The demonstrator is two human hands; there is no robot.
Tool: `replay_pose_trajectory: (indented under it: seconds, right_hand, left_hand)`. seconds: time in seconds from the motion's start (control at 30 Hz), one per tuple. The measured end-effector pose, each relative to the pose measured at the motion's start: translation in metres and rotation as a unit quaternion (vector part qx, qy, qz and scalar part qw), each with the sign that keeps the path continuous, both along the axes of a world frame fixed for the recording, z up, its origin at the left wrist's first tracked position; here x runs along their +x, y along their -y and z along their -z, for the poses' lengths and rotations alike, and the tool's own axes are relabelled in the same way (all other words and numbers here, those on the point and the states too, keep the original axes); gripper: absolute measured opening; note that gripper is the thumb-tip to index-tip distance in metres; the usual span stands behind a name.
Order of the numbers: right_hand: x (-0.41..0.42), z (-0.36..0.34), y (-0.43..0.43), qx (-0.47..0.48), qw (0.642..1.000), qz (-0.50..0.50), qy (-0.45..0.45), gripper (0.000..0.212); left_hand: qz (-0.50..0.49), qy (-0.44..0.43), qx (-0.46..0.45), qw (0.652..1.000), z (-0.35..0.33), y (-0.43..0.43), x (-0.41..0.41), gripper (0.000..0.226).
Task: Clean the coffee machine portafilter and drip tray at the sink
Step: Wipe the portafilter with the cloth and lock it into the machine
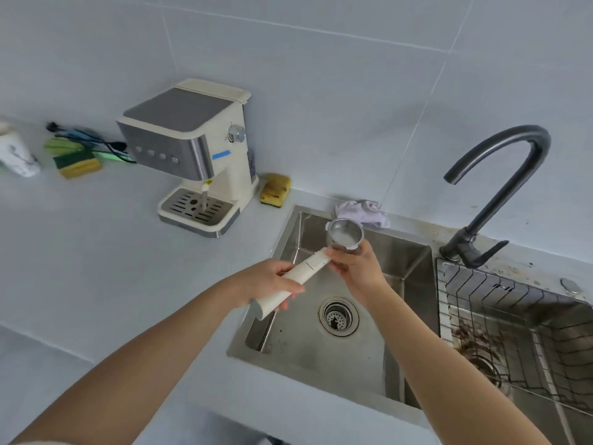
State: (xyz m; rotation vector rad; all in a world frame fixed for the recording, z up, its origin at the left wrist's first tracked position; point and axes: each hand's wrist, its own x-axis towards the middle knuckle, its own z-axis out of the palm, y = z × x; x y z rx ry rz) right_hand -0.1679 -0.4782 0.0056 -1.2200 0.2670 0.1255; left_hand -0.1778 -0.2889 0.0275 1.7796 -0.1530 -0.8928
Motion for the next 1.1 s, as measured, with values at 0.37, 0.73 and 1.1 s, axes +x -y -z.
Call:
replay_pose_trajectory:
  seconds: [0.37,0.73,1.1]
  right_hand:
    - [-0.013,-0.022,-0.116,0.027,0.998,0.007,-0.048,0.048]
    - [0.029,-0.021,-0.285,0.022,0.997,0.047,-0.063,0.045]
    - [0.086,-0.005,-0.363,0.034,0.992,0.074,-0.095,0.044]
  left_hand:
    - [-0.029,0.046,0.096,0.994,-0.027,-0.111,-0.019,0.016]
    - [0.033,0.089,0.171,0.981,-0.024,-0.274,0.036,0.016]
    - [0.042,0.116,0.225,0.967,-0.006,-0.349,0.1,0.018]
